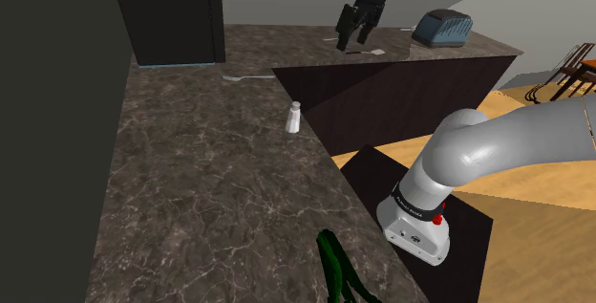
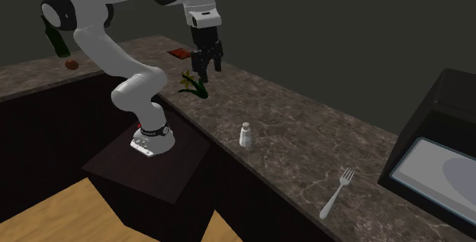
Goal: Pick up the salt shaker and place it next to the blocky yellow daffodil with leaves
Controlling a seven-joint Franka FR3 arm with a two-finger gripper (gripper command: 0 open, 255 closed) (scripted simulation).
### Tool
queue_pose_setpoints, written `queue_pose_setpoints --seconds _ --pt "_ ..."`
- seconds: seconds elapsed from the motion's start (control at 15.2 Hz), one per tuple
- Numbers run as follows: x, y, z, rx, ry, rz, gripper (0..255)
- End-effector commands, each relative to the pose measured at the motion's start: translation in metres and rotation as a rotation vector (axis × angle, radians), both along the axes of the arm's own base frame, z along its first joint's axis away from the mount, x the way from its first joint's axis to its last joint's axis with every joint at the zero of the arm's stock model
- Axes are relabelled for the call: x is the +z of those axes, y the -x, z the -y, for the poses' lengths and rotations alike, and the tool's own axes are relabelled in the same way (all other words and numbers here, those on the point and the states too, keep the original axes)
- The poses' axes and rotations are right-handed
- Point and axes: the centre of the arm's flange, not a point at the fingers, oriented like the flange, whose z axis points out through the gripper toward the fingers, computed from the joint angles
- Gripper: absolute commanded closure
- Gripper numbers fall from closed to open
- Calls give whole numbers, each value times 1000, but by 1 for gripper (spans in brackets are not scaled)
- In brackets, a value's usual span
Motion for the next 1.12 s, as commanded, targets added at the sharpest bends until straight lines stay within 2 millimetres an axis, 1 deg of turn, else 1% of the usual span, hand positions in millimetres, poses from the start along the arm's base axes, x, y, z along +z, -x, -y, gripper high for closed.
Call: queue_pose_setpoints --seconds 0.0,1.06 --pt "0 0 0 0 0 0 0" --pt "-180 -102 -27 8 -79 12 0"
